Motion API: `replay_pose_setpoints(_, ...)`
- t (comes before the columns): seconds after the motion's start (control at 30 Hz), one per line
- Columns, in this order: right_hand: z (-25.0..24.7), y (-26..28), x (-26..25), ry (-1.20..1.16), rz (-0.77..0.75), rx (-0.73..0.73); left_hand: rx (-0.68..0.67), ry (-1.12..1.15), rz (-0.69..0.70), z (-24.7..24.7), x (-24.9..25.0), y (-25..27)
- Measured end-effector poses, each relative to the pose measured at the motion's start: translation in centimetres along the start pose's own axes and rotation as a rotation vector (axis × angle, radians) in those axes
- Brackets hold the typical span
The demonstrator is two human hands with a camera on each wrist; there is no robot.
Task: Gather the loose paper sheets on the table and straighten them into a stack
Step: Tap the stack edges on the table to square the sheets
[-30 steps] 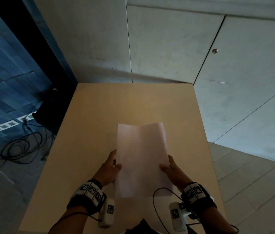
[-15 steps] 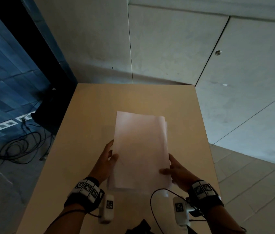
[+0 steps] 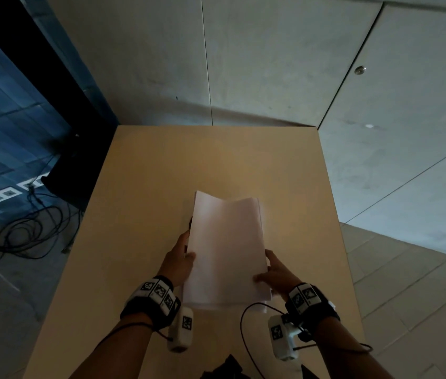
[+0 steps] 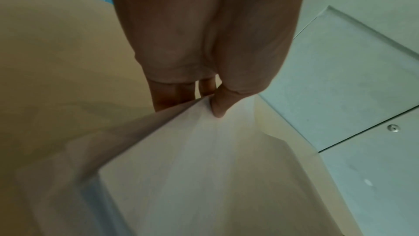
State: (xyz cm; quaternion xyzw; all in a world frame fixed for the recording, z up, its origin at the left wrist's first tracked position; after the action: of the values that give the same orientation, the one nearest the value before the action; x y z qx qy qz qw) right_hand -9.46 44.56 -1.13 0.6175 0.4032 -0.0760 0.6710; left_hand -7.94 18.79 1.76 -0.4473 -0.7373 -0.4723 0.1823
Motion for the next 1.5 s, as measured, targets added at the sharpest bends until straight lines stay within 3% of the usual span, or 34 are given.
replay_pose_setpoints(0.2, 0.7, -1.7, 1.7, 0.059, -0.034, 0.063, 0.039, 0.003, -0.038, 1.1, -0.7, -0.9)
replay_pose_setpoints(0.33, 0.4, 0.1, 0.1, 0.068, -0.185, 0.189, 0.209, 0.081, 0.015, 0.6, -0.4, -0.5)
replay_pose_setpoints(0.47, -0.8, 2.0, -3.5, 0.144, -0.457, 0.432, 0.362, 0.175, 0.188, -1.3, 1.9, 0.1)
replay_pose_setpoints(0.63, -2.1, 3.4, -7.0, 0.118, -0.617, 0.589, 0.508, 0.286, 0.386, -3.1, 6.1, 1.5)
replay_pose_setpoints(0.77, -2.7, 2.7, -7.2, 0.065, -0.559, 0.577, 0.475, 0.239, 0.368, -2.6, 6.0, 1.1)
replay_pose_setpoints(0.93, -3.0, 1.5, -6.6, 0.176, -0.499, 0.541, 0.444, 0.178, 0.316, -2.0, 4.7, 0.6)
replay_pose_setpoints(1.2, -3.3, 3.6, -7.9, 0.137, -0.685, 0.646, 0.514, 0.195, 0.399, -3.1, 5.9, 1.6)
replay_pose_setpoints(1.37, -3.2, 1.9, -6.3, 0.224, -0.532, 0.560, 0.423, 0.112, 0.355, -2.2, 4.8, 1.0)
replay_pose_setpoints(1.5, -3.7, 2.4, -7.3, 0.254, -0.602, 0.625, 0.486, 0.036, 0.416, -3.1, 6.1, 1.3)
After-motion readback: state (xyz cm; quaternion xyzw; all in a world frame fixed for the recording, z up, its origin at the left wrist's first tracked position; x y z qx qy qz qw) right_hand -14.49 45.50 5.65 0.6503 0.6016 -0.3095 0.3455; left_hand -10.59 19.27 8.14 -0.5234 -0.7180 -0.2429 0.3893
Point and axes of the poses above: each hand's wrist, its own y-axis away from the middle knuckle, its own z-axis out of the palm, x = y × z, the point moved 3 cm from there along -y, towards the middle knuckle, and after that the axes turned 1 degree about x, right-handed, at the moved point
